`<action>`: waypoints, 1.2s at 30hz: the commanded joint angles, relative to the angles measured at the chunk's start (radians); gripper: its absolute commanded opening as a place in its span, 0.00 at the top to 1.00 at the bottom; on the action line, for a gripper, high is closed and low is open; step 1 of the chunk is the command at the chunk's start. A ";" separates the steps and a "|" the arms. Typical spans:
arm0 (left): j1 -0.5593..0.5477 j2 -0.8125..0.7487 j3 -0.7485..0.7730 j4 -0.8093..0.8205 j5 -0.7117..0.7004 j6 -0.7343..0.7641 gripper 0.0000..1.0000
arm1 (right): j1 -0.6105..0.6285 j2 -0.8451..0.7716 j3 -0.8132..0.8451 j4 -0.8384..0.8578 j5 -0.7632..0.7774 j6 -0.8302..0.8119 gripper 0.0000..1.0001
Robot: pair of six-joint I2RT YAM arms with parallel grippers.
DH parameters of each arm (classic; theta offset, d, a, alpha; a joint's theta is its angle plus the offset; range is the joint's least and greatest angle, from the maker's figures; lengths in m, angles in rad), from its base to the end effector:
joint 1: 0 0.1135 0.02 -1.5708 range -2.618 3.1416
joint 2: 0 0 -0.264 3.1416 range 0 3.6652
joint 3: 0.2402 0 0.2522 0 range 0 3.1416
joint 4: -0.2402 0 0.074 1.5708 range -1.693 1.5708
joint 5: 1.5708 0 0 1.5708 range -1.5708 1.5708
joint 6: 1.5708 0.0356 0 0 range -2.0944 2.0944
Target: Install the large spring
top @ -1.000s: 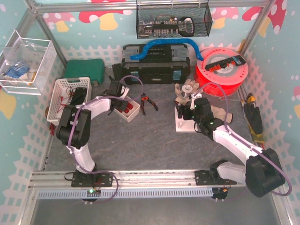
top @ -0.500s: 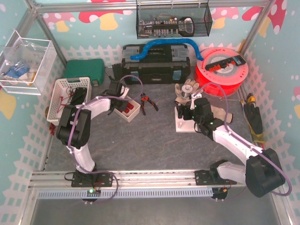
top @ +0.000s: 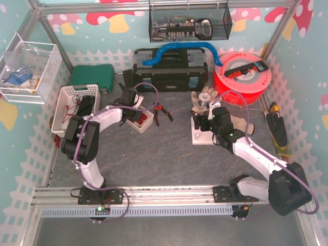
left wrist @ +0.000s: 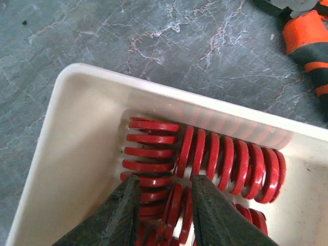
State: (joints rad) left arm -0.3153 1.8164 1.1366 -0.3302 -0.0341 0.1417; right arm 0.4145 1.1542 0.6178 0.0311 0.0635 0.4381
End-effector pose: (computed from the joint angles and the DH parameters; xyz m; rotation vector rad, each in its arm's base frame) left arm 0.3528 -0.1138 0.1695 0.5721 2.5158 -0.0206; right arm 0.2300 0.0987 0.2283 0.0643 2.1060 0.4527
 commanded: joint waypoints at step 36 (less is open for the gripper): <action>0.016 0.113 -0.026 0.028 -0.077 0.015 0.53 | 0.008 -0.034 -0.013 0.011 0.033 -0.022 0.04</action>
State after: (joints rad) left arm -0.2996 1.8565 1.1492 -0.2829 -0.0929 0.1532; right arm 0.4145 1.1362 0.6170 0.0307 0.0826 0.4263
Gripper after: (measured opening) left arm 0.456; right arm 0.957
